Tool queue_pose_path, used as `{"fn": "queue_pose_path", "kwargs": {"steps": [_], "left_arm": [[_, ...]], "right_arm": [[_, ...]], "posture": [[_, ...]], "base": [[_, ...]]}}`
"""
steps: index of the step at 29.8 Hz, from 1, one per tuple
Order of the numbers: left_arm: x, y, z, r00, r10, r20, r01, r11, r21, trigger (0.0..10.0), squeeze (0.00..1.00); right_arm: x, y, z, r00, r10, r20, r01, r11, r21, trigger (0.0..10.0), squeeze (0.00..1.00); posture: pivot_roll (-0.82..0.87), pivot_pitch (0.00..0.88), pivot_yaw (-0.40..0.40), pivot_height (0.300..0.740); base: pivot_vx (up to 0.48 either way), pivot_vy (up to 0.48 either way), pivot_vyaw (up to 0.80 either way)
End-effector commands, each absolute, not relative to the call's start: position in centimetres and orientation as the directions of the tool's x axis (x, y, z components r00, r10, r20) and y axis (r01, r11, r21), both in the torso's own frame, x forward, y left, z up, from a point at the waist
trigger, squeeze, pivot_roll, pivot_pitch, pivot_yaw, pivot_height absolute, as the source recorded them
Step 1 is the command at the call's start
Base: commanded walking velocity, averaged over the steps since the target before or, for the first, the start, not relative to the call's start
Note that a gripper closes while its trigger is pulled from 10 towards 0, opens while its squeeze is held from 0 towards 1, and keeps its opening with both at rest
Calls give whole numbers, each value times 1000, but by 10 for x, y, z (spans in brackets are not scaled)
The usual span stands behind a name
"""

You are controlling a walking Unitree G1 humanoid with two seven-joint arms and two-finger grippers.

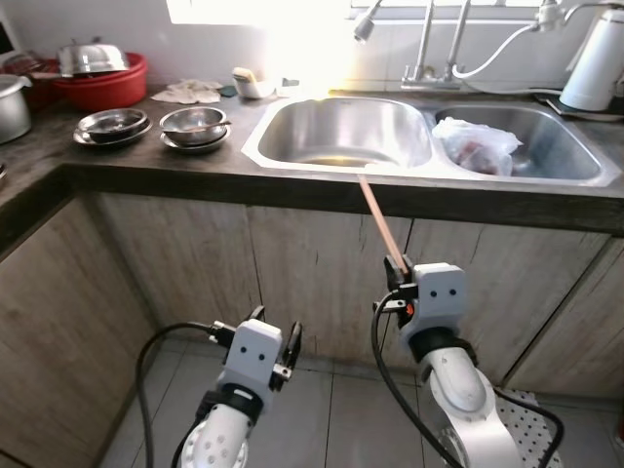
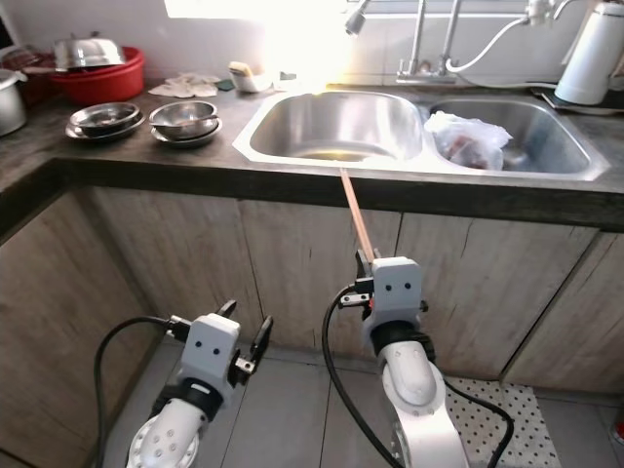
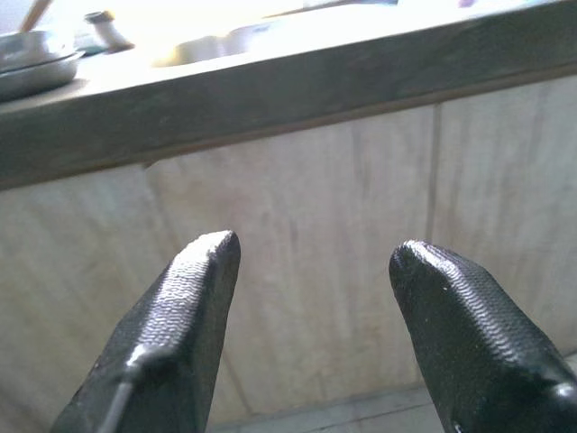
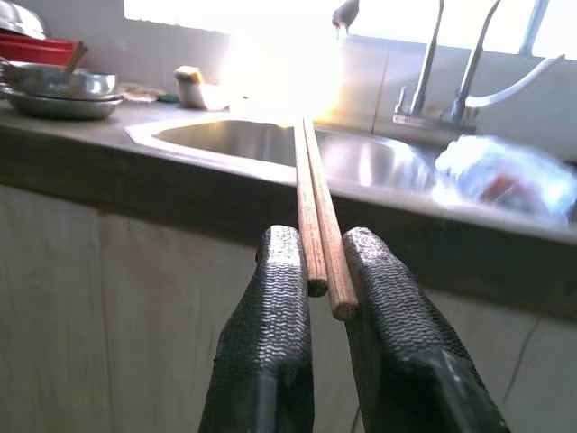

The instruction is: Kitchen organization

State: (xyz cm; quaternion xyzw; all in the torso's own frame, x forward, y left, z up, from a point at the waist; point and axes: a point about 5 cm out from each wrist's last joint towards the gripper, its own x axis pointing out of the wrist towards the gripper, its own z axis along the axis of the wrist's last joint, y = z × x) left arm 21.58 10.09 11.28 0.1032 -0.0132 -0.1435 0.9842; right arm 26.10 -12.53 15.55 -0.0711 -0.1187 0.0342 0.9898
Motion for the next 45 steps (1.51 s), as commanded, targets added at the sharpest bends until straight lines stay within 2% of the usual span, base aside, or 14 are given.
{"fn": "queue_pose_path", "kwargs": {"steps": [1,3,11,14,26,34,45], "left_arm": [[215,104,112,962,-274,-17,272,941,202,10000,0],[217,105,116,964,-267,2,261,945,195,10000,0],[222,104,118,964,-267,10,260,947,187,10000,0],[222,104,117,963,-271,9,264,946,187,10000,0],[221,104,116,960,-280,3,274,942,191,10000,0],[221,103,114,956,-292,-4,287,937,198,10000,0],[221,102,114,955,-297,-2,291,934,207,10000,0]], "right_arm": [[261,-115,165,957,111,268,-87,991,-98,10000,0],[262,-114,163,968,111,224,-104,994,-45,10000,0],[264,-115,166,967,103,234,-86,993,-81,10000,0],[267,-121,160,994,62,92,-53,995,-90,10000,0],[271,-120,175,991,68,116,-59,995,-77,10000,0],[275,-123,169,983,72,166,-71,997,-17,10000,0],[272,-124,171,980,84,183,-82,996,-17,10000,0]], "posture": [[37,37,-5,740],[40,38,-5,740],[33,36,-4,740],[34,35,-5,740],[35,25,-4,740],[32,17,-1,740],[30,24,1,740]], "base": [[0,0,0],[135,0,0],[374,0,0],[401,0,0],[382,0,0],[321,0,0],[399,0,0]]}}
